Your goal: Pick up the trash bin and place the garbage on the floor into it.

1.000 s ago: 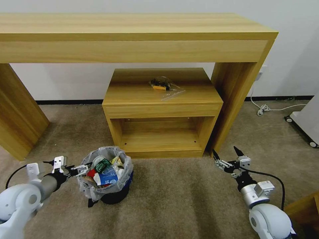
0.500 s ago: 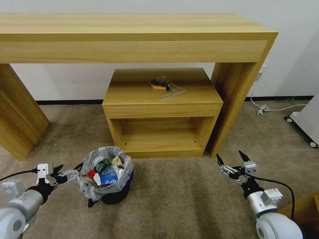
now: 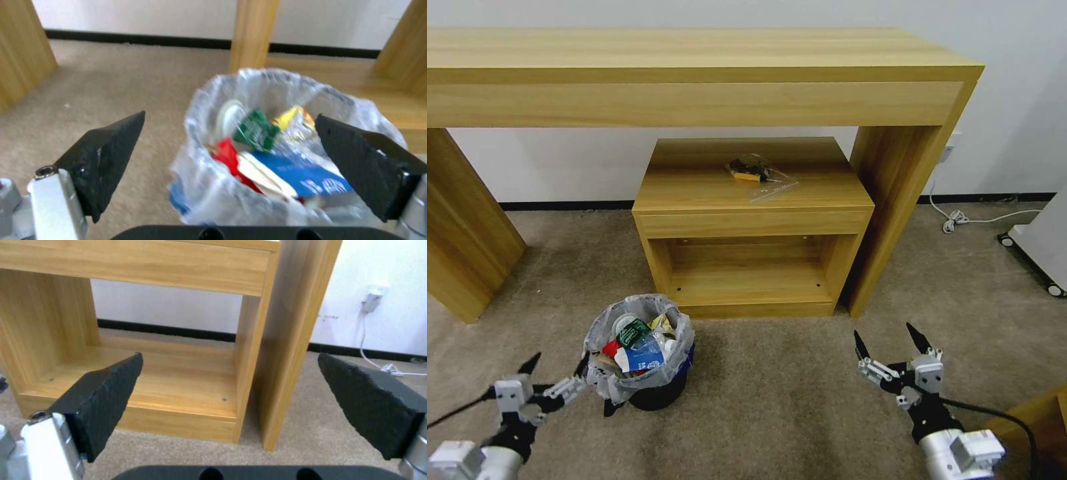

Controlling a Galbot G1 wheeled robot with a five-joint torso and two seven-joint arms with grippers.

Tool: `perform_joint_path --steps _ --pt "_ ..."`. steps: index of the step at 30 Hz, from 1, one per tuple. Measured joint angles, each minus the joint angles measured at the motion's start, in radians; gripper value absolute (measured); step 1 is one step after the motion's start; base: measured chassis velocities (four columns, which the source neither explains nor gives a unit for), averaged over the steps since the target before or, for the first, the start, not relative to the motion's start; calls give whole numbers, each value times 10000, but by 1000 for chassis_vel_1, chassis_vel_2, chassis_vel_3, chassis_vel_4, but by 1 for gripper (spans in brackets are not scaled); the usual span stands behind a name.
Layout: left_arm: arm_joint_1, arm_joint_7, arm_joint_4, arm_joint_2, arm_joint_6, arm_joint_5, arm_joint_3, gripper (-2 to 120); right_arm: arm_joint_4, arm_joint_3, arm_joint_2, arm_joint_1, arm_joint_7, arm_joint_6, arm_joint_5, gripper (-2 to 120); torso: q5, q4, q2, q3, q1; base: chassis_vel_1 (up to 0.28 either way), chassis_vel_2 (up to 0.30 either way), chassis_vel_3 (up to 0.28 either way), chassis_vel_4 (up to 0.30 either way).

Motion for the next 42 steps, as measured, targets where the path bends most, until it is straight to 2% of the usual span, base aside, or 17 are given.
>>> perform_joint_path --steps 5,8,11,13,19,42 --pt "53 -53 -195 -311 1 124 325 100 272 -175 -13 -418 400 204 -85 100 1 1 0 0 0 0 0 0 0" --pt "169 -63 -613 -710 10 736 436 100 633 -529 -358 -1232 1209 611 -112 100 1 5 0 0 0 0 0 0 0" --pt "230 -51 -765 -777 20 845 464 100 709 -493 -347 -1451 1265 722 -114 100 3 3 0 0 0 0 0 0 0" --pt "335 -302 -1090 -838 37 968 723 100 768 -202 -468 -1774 1366 1045 -111 100 1 1 0 0 0 0 0 0 0" --pt "346 -537 -1176 -826 77 989 862 100 782 70 -610 -1769 1520 1093 -101 100 1 3 0 1 1 0 0 0 0" --pt "327 -551 -1161 -793 115 957 853 100 761 82 -612 -1716 1513 1065 -79 100 0 2 0 1 1 0 0 0 0"
